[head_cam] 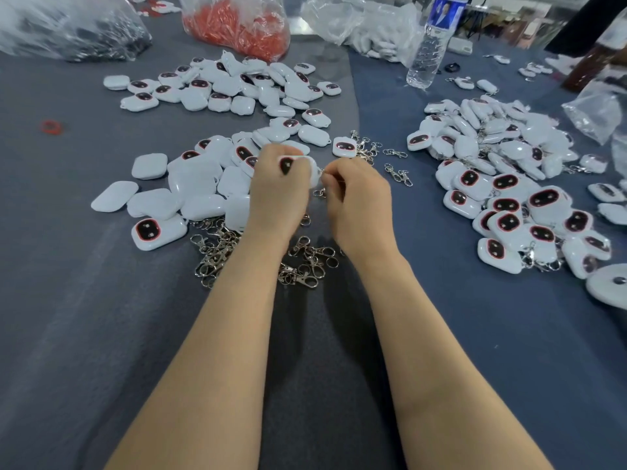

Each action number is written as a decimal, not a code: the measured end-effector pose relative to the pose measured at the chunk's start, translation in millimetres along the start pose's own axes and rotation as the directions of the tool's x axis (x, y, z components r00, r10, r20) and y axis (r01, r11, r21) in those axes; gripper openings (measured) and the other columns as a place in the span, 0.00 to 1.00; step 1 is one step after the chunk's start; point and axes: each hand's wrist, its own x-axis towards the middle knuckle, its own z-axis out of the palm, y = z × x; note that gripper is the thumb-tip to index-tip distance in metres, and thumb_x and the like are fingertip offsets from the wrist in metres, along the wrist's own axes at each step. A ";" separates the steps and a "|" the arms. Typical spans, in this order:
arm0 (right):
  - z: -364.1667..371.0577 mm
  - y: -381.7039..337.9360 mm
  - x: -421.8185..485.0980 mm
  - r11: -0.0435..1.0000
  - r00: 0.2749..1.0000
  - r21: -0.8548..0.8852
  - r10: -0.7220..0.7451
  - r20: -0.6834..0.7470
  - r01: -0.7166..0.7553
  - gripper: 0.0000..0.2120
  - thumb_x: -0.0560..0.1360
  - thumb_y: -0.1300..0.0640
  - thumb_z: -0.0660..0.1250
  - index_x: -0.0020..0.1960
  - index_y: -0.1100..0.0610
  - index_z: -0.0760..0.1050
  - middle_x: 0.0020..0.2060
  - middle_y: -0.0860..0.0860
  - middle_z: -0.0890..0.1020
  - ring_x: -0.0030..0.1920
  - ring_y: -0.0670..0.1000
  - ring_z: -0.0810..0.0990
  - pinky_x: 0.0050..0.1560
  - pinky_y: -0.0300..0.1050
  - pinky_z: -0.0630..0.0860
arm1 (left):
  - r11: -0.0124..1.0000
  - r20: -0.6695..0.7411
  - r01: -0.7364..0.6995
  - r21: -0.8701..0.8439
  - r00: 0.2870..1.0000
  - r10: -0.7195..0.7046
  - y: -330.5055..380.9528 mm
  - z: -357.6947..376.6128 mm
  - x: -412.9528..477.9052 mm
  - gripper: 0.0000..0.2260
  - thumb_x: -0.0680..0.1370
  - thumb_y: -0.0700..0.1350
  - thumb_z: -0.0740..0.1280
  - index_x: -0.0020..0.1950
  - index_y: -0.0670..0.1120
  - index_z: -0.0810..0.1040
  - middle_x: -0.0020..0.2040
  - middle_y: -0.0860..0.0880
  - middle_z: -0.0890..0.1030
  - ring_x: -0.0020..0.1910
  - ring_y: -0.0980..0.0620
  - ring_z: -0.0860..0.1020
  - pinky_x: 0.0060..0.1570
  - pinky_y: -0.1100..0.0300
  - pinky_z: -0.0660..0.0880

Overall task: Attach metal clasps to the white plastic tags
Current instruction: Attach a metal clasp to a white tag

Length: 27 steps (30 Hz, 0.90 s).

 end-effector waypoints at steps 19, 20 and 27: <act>-6.0 -6.7 0.4 0.873 0.982 0.465 0.185 -0.035 -0.148 0.05 0.75 0.63 0.67 0.47 0.54 0.79 0.44 0.52 0.82 0.46 0.52 0.79 0.49 0.43 0.76 | 0.140 0.647 0.702 -0.698 0.702 -0.297 1.0 -10.0 2.0 0.14 0.69 0.34 0.59 0.53 0.32 0.72 0.52 0.44 0.68 0.23 0.56 0.68 0.19 0.71 0.68; -5.6 -6.8 0.3 0.873 0.983 0.468 0.177 -0.041 -0.138 0.05 0.75 0.63 0.67 0.48 0.54 0.79 0.44 0.51 0.81 0.45 0.51 0.79 0.49 0.42 0.76 | 0.118 0.653 0.705 -0.700 0.697 -0.296 1.1 -9.9 1.5 0.14 0.68 0.34 0.59 0.53 0.32 0.72 0.52 0.44 0.68 0.23 0.56 0.68 0.19 0.71 0.68; -3.2 -2.6 -0.7 0.930 0.988 0.366 0.081 -0.131 -0.028 0.04 0.75 0.64 0.66 0.45 0.57 0.78 0.40 0.47 0.78 0.39 0.40 0.73 0.43 0.26 0.67 | 0.218 0.635 0.711 -0.668 0.698 -0.330 1.2 -9.7 -0.6 0.09 0.71 0.33 0.58 0.49 0.35 0.72 0.41 0.44 0.70 0.23 0.57 0.67 0.18 0.72 0.66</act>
